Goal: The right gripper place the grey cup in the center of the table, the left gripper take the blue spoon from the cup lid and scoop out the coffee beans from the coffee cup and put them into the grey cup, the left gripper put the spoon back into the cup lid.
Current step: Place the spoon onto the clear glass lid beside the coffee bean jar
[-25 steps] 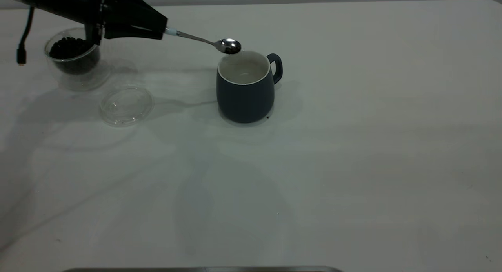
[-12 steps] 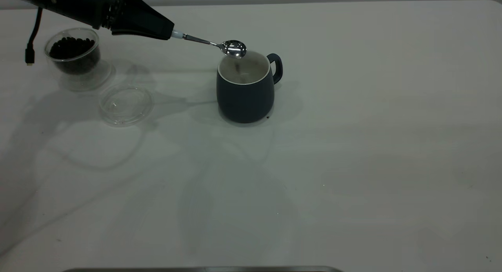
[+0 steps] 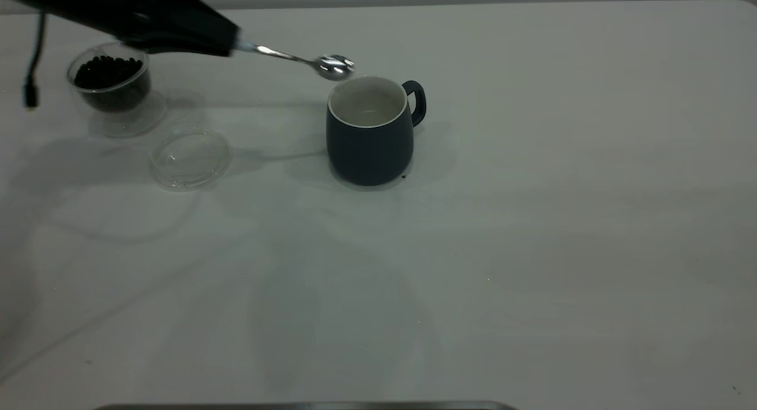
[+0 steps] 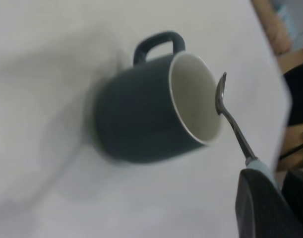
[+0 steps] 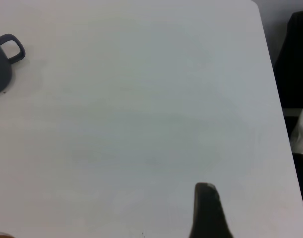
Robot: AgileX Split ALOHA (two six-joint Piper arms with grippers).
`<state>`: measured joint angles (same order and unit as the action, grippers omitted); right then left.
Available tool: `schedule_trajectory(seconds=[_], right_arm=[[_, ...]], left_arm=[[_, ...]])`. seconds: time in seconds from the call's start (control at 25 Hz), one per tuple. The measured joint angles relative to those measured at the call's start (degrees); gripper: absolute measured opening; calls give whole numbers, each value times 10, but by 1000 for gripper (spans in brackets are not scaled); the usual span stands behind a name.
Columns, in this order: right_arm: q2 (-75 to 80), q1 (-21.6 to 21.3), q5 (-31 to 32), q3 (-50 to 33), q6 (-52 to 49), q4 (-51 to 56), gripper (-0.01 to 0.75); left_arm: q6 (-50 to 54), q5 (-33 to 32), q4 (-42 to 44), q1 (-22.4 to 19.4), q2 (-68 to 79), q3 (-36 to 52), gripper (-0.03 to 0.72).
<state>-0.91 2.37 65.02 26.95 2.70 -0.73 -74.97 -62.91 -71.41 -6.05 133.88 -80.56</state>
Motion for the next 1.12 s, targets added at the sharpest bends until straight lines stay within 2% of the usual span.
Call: schedule_trajectory(seconds=[0.12, 0.28, 0.4, 0.52, 0.64, 0.84, 1.12], right_arm=[[0, 0, 0, 0, 0, 0, 462], [0, 0, 0, 0, 0, 0, 462], [0, 0, 0, 0, 0, 0, 462], [0, 0, 0, 0, 0, 0, 462], [0, 0, 0, 0, 0, 0, 462], [0, 0, 0, 0, 0, 0, 462], [0, 0, 0, 0, 0, 0, 462]], left_arm=[[59, -27, 1, -58, -1, 0, 123], [129, -27, 26, -140, -1, 0, 123], [155, -28, 67, -188, -1, 0, 123], [167, -29, 106, -218, -1, 0, 123], [174, -29, 140, -232, -1, 0, 123], [175, -33, 143, -231, 21, 0, 123], [147, -32, 98, -221, 73, 0, 123]])
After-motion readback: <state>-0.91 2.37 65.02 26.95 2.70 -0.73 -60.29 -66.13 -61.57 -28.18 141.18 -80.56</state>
